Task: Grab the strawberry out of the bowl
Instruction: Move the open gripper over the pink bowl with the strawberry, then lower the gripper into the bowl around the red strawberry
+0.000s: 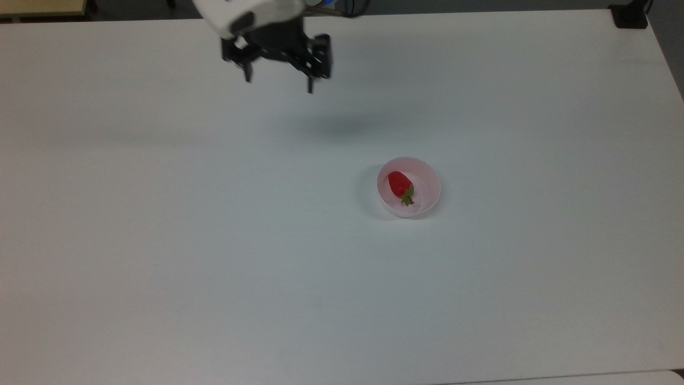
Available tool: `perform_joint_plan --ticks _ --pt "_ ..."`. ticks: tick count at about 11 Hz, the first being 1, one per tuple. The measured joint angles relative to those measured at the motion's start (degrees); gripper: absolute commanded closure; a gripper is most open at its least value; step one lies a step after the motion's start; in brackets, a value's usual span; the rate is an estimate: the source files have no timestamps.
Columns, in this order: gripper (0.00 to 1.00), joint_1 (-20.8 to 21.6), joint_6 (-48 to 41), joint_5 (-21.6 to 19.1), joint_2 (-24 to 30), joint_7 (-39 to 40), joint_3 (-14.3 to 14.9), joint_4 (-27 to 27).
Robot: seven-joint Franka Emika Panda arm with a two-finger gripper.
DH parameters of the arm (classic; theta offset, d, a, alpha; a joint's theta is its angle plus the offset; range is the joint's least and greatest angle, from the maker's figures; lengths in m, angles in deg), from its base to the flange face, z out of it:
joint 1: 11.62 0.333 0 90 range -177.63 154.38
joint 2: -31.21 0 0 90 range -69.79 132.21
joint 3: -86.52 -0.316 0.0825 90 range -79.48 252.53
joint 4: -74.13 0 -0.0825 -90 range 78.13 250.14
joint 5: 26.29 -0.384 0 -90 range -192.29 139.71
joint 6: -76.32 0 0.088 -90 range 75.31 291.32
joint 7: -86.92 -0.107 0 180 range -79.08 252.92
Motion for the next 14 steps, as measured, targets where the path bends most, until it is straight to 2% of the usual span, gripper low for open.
perform_joint_plan --ticks 6,8,9,10,14 --pt "0.0 7.99 12.12 -0.78 -9.26 0.01 -0.16 -1.55" --pt "0.1 10.59 15.72 -0.78 -13.19 -0.05 -0.18 -1.69" --pt "0.24 11.56 16.8 -0.78 -14.85 -0.71 -0.18 -1.83" --pt "0.33 12.42 18.22 -0.78 -16.14 -2.27 -0.17 -1.99" --pt "0.32 15.13 21.71 -0.1 -18.87 -4.25 -0.17 -2.43"
